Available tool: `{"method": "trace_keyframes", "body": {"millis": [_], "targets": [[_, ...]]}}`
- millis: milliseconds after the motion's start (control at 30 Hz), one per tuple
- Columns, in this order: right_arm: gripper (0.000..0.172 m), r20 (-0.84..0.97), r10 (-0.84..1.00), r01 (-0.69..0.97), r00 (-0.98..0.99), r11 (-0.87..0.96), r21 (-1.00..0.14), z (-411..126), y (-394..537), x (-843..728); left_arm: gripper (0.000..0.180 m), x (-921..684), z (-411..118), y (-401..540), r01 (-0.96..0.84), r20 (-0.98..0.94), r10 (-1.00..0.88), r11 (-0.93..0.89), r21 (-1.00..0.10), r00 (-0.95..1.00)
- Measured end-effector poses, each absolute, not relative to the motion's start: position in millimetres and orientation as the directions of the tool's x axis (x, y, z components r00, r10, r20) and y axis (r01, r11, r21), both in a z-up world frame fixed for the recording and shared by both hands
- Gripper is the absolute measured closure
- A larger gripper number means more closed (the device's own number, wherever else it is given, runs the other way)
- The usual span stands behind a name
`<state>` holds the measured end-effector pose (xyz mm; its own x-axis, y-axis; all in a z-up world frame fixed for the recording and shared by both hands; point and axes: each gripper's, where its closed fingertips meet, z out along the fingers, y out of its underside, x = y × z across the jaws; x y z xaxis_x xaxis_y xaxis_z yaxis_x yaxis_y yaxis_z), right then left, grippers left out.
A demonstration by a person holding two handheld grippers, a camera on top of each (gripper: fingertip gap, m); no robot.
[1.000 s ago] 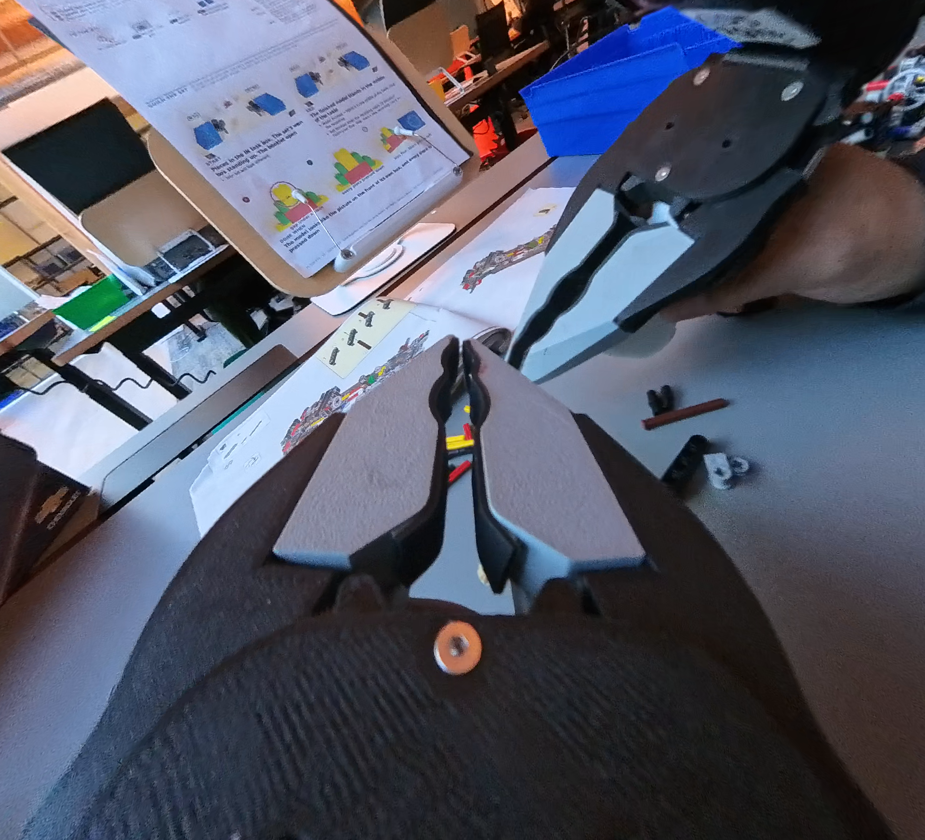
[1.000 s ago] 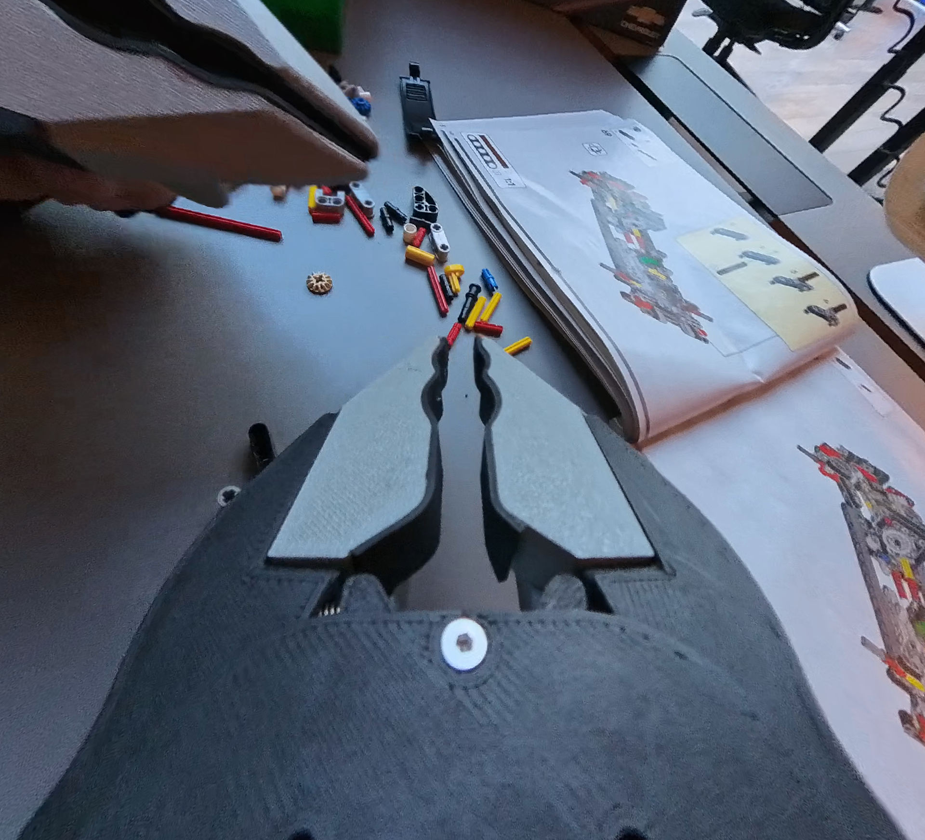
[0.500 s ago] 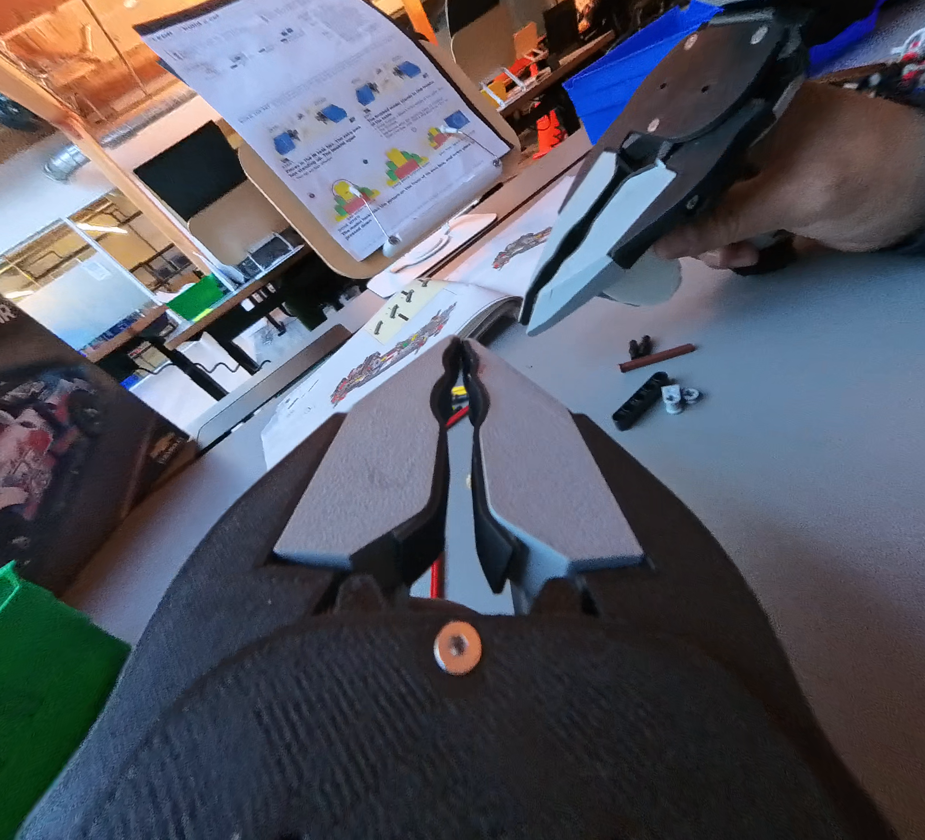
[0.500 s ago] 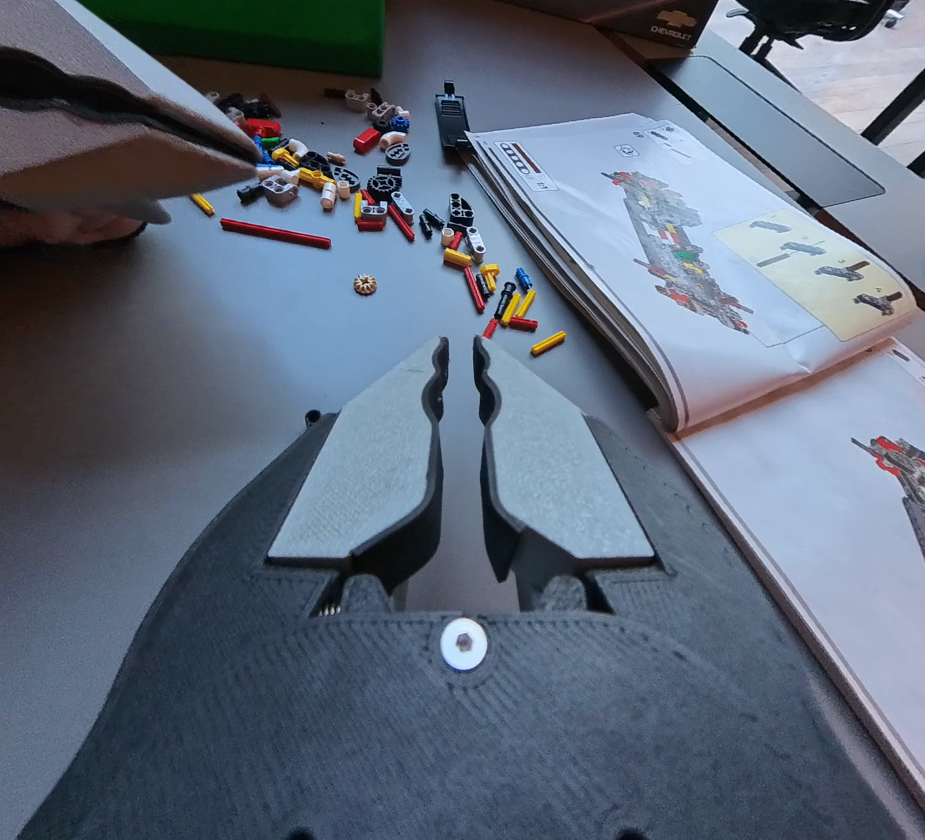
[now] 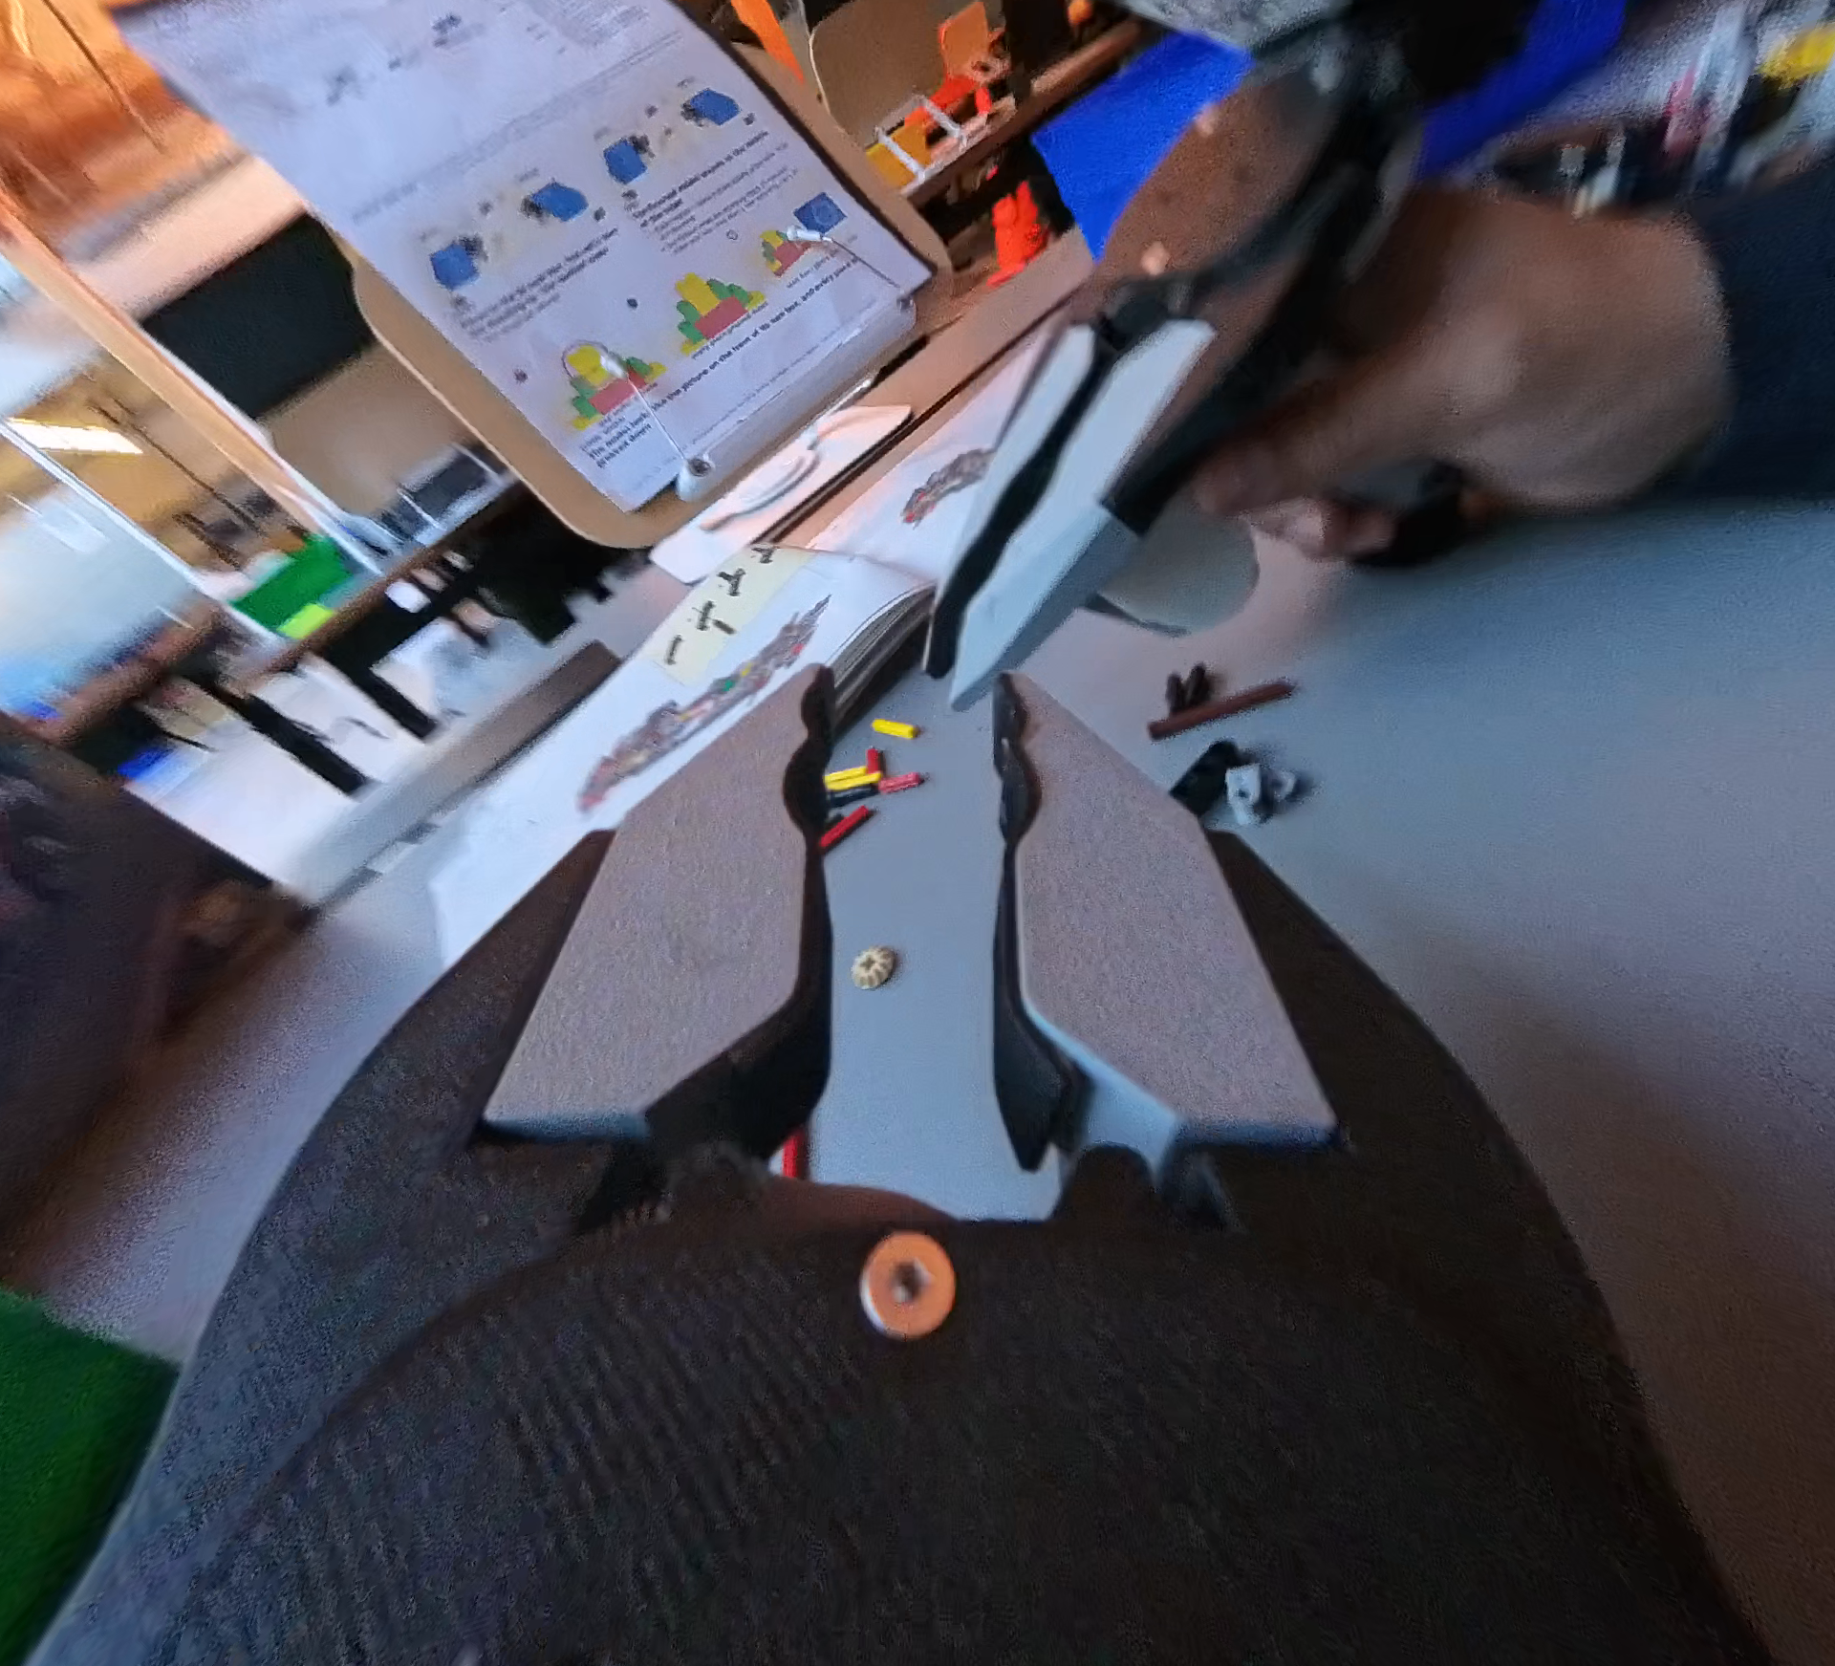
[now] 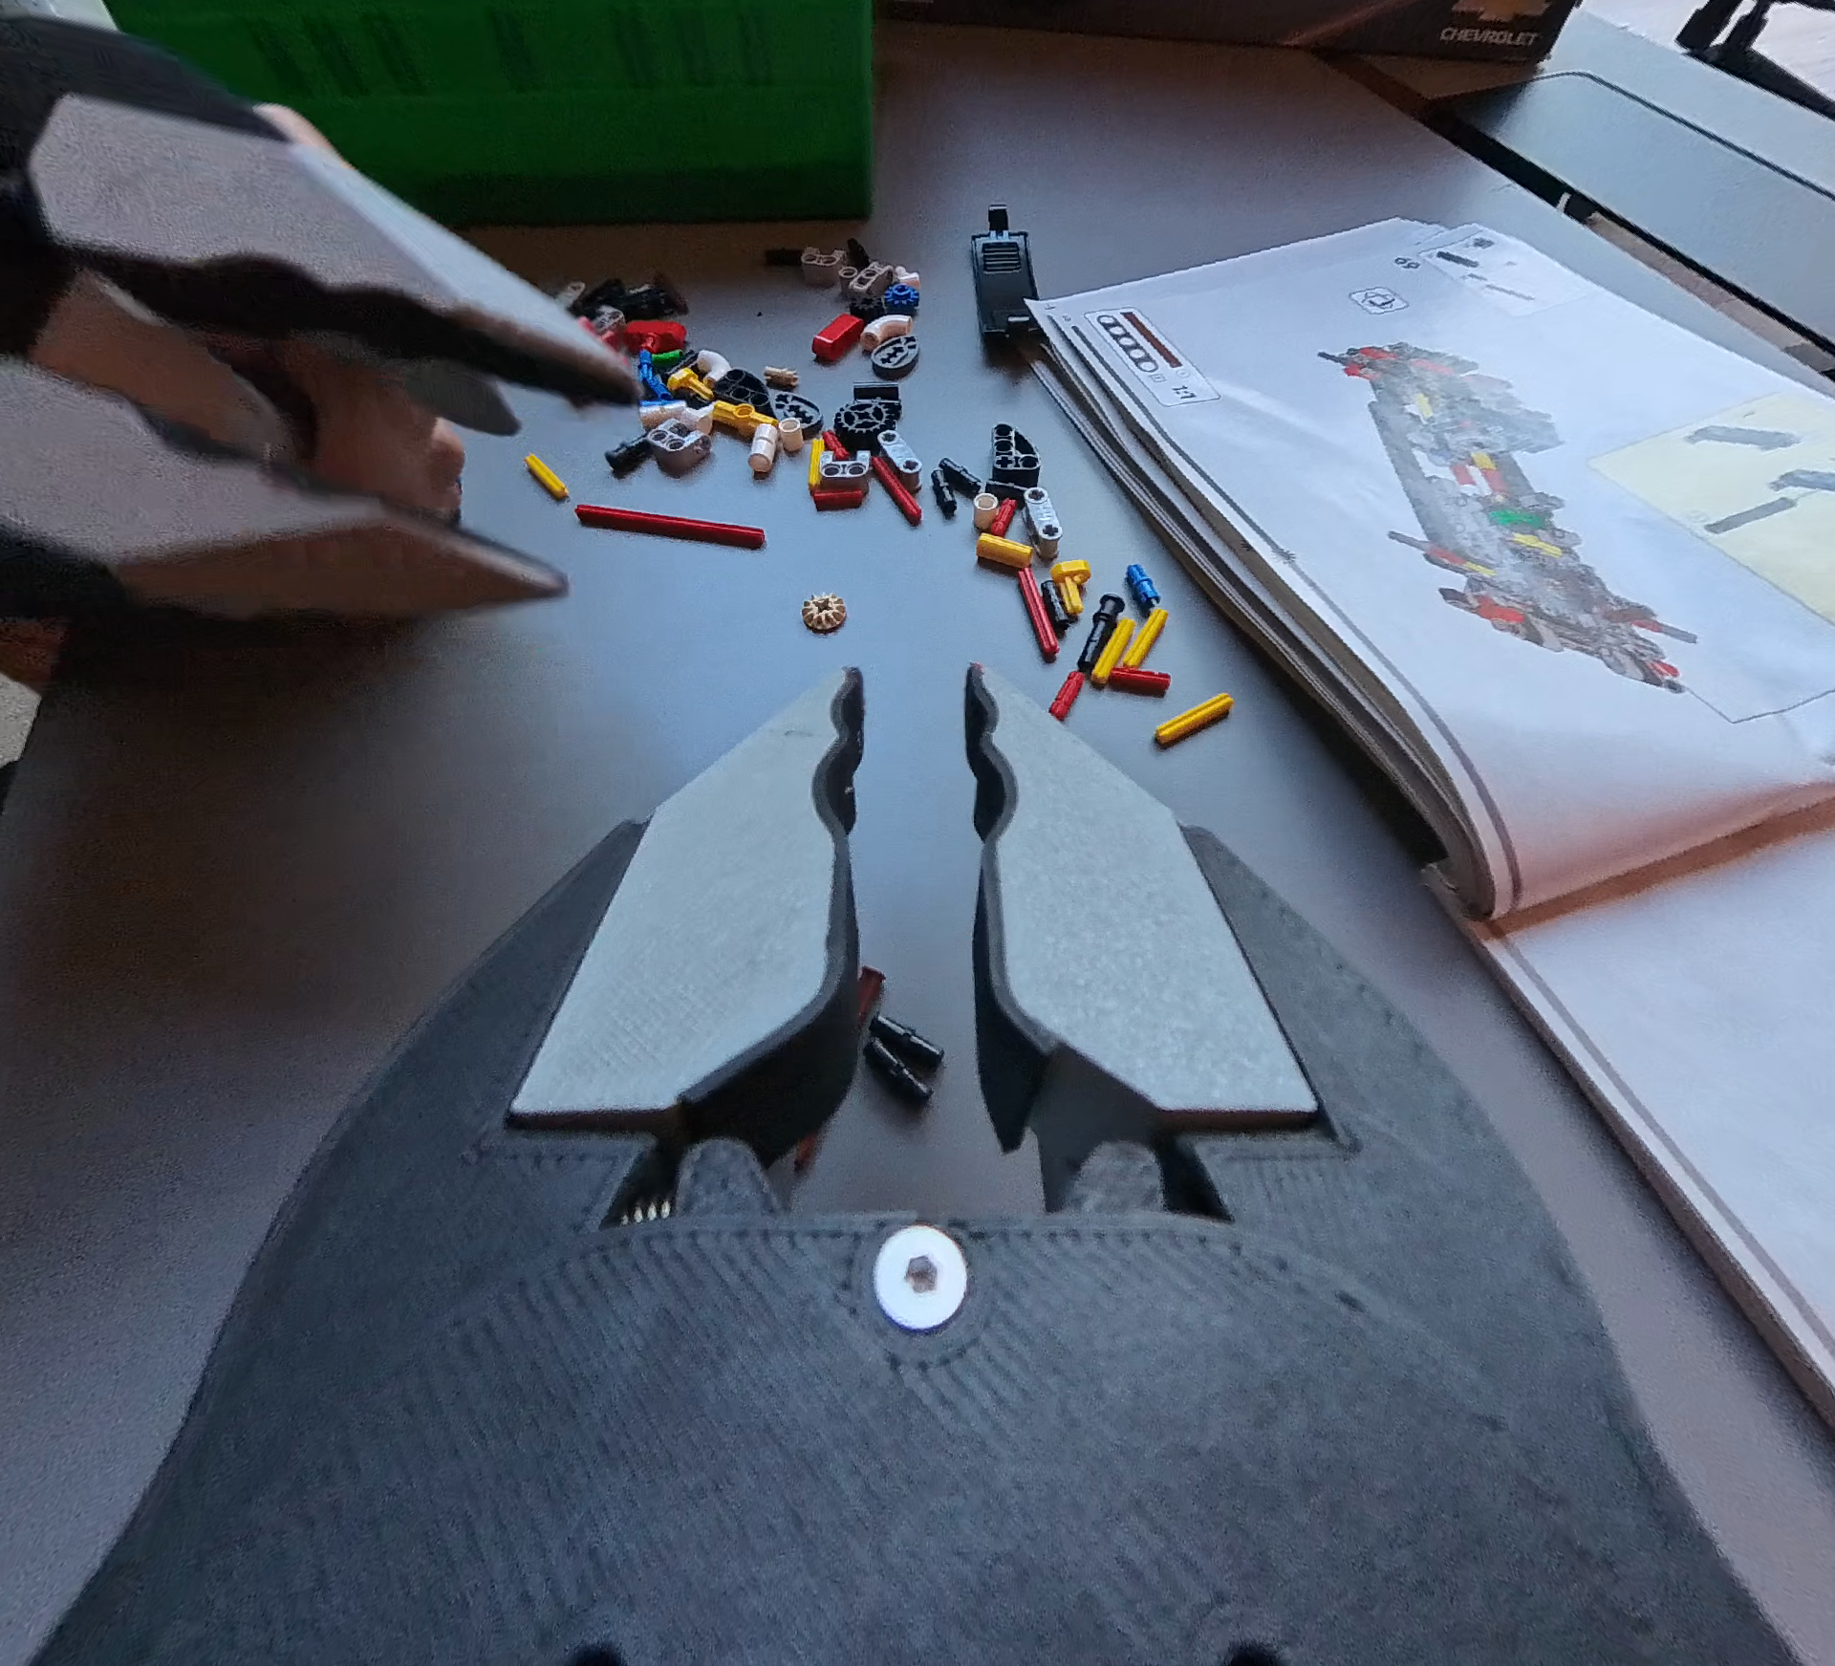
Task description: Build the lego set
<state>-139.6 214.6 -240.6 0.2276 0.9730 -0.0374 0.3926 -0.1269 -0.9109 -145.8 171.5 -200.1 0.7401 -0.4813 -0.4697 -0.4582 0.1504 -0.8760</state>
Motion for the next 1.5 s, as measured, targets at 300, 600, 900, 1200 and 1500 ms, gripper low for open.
{"method": "trace_keyframes", "body": {"millis": [300, 600, 900, 1200, 1500], "targets": [[0.153, -0.081, 0.975, 0.391, 0.205, -0.158, -0.907, -242.0, 213.5, -138.2, 0.180, -165.4, -183.1, 176.7, -0.029, -0.001, -0.677, -0.030, -0.999, 0.736], [0.157, -0.077, 0.982, 0.410, 0.170, -0.141, -0.901, -244.3, 207.7, -139.5, 0.180, -161.0, -182.6, 173.5, -0.035, -0.015, -0.701, -0.013, -0.999, 0.713], [0.159, -0.111, 0.980, 0.385, 0.165, -0.167, -0.908, -241.1, 208.7, -138.3, 0.180, -163.3, -181.7, 174.4, -0.024, -0.010, -0.692, -0.011, -1.000, 0.722], [0.160, -0.078, 0.984, 0.398, 0.162, -0.138, -0.907, -242.1, 206.2, -139.2, 0.180, -164.2, -181.6, 175.1, -0.023, -0.009, -0.686, -0.011, -1.000, 0.728], [0.161, -0.080, 0.983, 0.395, 0.163, -0.140, -0.908, -241.5, 206.3, -139.3, 0.180, -164.3, -181.8, 175.1, -0.022, -0.009, -0.686, -0.011, -1.000, 0.728]]}}
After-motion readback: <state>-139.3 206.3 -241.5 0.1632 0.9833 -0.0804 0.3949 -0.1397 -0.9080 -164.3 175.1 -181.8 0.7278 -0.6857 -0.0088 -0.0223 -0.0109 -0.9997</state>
